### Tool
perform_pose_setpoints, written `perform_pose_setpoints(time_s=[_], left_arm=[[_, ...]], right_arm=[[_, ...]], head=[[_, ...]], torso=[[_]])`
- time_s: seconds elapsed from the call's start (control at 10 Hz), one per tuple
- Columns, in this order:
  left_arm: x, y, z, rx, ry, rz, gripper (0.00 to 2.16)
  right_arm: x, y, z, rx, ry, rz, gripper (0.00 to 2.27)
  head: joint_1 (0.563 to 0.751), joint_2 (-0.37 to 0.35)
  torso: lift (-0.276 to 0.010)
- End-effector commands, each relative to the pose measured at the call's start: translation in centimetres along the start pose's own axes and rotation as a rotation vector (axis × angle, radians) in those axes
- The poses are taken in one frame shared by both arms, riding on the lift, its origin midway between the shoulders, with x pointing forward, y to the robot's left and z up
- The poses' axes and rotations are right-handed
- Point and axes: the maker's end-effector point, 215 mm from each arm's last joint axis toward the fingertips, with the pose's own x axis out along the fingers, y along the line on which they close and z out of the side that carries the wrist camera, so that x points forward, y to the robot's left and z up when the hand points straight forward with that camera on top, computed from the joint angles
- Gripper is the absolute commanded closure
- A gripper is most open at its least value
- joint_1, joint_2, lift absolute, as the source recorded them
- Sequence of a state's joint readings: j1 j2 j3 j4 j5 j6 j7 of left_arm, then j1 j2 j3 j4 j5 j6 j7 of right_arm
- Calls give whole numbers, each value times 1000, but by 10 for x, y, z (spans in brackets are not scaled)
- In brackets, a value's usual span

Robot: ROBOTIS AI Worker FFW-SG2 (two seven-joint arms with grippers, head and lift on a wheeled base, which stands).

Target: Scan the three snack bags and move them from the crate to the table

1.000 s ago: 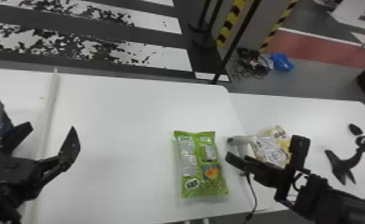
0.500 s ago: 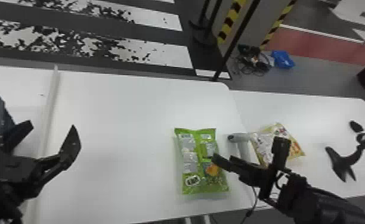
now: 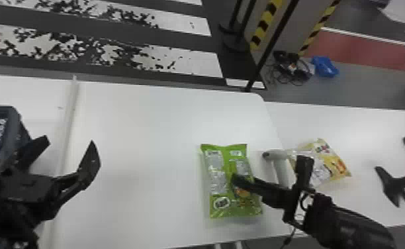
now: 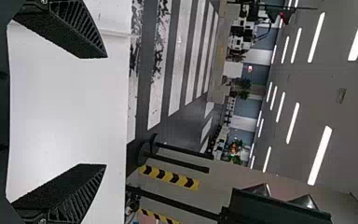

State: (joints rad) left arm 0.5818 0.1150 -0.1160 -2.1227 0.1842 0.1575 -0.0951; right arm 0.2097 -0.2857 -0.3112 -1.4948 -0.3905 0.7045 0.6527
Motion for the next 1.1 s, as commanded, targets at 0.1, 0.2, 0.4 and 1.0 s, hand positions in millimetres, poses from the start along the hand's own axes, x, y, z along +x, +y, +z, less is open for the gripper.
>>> perform_pose_setpoints(time_s=[0.1,0.2,0.4,1.0], left_arm=[[0,0,-3,-2,6,1,29],[1,0,-4,-4,8,1,29],[1,2,-2,0,3,3,29],[2,6,-11,1,32,7,29]], right_arm=[[2,3,-11,39,66,20,2243],[-4,14,-11,50,78,48,2243],[-27,49,9,72,70,119,2243],[-137,-126,222,284,-788,-270,2246]], head=[[695,-260],[695,-256],[695,-245],[695,-350]], torso=[[-62],[-62],[-62],[-62]])
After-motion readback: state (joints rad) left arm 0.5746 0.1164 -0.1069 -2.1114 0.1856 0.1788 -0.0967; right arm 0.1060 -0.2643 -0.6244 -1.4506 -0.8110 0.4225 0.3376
